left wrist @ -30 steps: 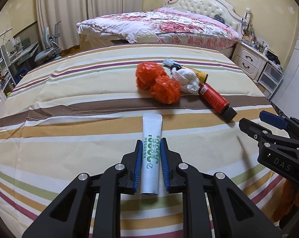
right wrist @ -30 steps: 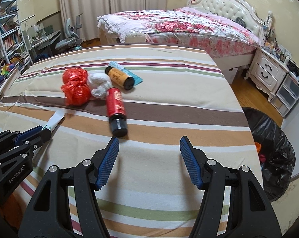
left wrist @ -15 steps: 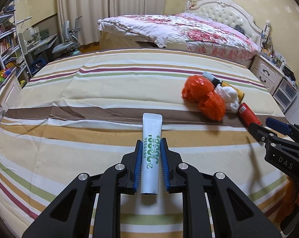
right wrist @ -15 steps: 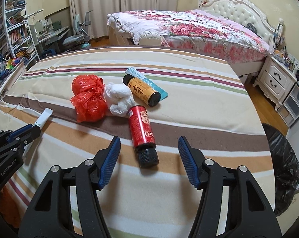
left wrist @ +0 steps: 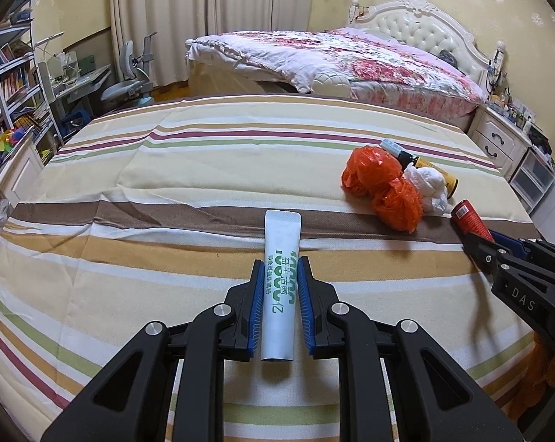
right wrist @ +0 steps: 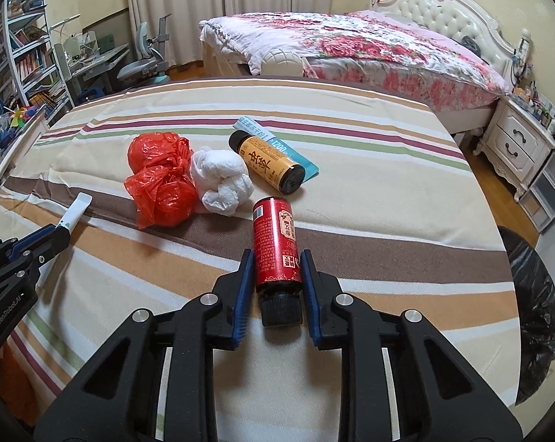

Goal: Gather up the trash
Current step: 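Carry the tube and red can over the bin and open both tools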

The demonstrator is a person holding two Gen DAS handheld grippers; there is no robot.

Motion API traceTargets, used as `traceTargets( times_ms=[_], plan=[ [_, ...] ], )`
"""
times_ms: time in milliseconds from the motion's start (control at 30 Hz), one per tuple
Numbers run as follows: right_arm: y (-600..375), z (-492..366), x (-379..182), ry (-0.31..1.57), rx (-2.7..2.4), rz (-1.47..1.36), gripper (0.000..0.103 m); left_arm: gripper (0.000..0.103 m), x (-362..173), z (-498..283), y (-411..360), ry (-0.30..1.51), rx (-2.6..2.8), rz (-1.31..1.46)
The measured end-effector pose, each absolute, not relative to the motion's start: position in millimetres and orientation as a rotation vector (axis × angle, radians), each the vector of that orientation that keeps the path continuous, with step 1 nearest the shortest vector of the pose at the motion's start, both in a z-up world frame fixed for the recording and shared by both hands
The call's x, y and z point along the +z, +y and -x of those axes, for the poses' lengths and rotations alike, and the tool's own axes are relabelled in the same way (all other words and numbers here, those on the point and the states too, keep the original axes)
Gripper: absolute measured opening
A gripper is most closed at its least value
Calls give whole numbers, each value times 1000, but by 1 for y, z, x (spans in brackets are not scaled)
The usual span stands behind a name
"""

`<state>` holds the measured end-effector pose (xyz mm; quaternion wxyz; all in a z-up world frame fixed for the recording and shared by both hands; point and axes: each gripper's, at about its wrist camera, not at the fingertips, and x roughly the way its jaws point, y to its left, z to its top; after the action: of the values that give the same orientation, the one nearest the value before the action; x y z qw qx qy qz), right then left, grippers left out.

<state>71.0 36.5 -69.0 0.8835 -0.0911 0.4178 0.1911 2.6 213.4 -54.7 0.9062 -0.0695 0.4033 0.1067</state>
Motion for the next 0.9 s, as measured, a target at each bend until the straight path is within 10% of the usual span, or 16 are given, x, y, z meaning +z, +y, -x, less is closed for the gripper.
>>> traceTargets(
  times_ms=[900],
  plan=[
    [-107,-45,-43,791,152,40,25,19,-26,-25,69,755,-41,9]
  ],
)
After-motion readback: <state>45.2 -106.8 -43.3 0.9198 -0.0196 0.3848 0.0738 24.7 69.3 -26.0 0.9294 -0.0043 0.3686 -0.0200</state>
